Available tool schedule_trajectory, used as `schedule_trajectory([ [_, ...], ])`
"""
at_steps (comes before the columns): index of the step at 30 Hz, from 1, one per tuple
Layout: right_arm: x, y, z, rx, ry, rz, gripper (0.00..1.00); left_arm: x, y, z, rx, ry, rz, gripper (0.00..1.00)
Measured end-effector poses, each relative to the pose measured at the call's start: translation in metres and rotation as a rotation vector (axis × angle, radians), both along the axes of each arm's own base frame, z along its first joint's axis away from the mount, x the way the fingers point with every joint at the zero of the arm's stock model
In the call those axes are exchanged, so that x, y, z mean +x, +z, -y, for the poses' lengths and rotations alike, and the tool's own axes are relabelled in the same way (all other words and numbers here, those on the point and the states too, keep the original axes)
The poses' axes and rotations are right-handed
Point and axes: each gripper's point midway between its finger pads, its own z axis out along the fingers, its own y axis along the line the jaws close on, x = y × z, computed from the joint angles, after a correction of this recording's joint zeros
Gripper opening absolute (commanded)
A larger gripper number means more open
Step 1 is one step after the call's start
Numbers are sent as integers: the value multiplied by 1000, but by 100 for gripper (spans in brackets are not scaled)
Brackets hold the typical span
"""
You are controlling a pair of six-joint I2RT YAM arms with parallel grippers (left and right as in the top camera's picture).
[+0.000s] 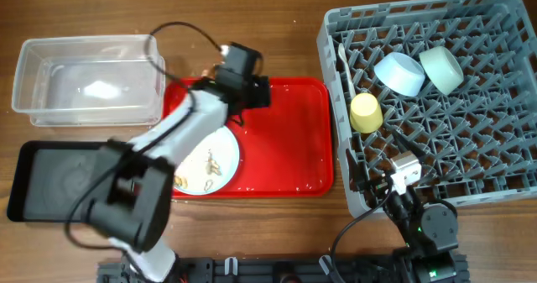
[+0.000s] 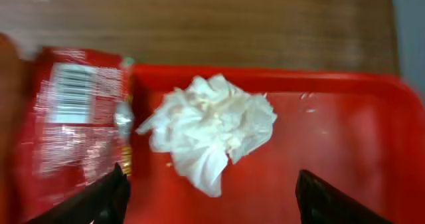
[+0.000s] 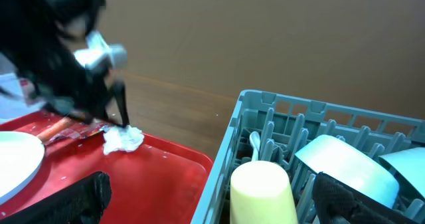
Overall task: Sort waste into correct bins and load items into the dishwasher rack
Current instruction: 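Grasp the white tissue and red wrapper with the left gripper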
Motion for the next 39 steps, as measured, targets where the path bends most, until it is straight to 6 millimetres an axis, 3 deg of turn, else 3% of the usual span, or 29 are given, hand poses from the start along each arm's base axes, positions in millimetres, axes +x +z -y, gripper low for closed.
schedule_trajectory([
  [1,0,0,0,0,0,0,99,4,-15,7,33,-9,18,75],
  [3,0,0,0,0,0,0,100,24,-34,11,55,8,82,29],
  [4,0,0,0,0,0,0,100,29,-40,13,57,5,97,20],
  [5,0,0,0,0,0,0,100,31,-43,14,54,4,98,4],
  [8,0,0,0,0,0,0,99,30,-37,21,22,-18,103,4],
  [9,0,0,0,0,0,0,100,17,-21,17,12,-15,67,4],
  [10,0,0,0,0,0,0,100,16,3,18,-16,-11,97,4],
  [11,0,0,0,0,0,0,100,3,32,7,-25,23,80,4],
  [12,0,0,0,0,0,0,100,-8,78,-11,-53,62,124,4],
  [13,0,0,0,0,0,0,100,-21,95,-29,-47,105,101,4],
  [14,0,0,0,0,0,0,100,-34,107,-54,-27,167,80,4],
  [15,0,0,0,0,0,0,100,-43,125,-106,10,324,90,4],
  [17,0,0,0,0,0,0,100,-32,131,-156,42,483,135,4],
  [18,0,0,0,0,0,0,100,-17,132,-194,46,599,176,4],
  [19,0,0,0,0,0,-1,100,-8,128,-231,52,701,197,8],
  [20,0,0,0,0,0,-1,100,6,122,-257,36,755,225,56],
  [21,0,0,0,0,0,0,100,21,113,-272,29,761,243,71],
  [23,0,0,0,0,0,0,100,37,72,-291,29,757,189,99],
  [24,0,0,0,0,0,0,100,35,59,-288,11,735,143,96],
  [25,0,0,0,0,0,0,99,32,57,-270,-52,674,95,92],
  [27,0,0,0,0,0,0,100,29,71,-230,-123,565,66,83],
  [29,0,0,0,0,0,0,100,22,94,-155,-125,366,72,58],
  [32,0,0,0,0,0,0,100,5,76,-83,-2,196,33,59],
  [33,0,0,0,0,0,0,100,2,65,-71,31,169,16,59],
  [34,0,0,0,0,0,0,100,-3,40,-56,89,129,-28,53],
  [36,0,0,0,0,0,0,100,-7,-8,-54,183,113,-113,43],
  [38,0,0,0,0,0,0,100,-9,-27,-58,212,122,-152,38],
  [39,0,0,0,0,0,0,100,-10,-31,-59,223,125,-160,41],
])
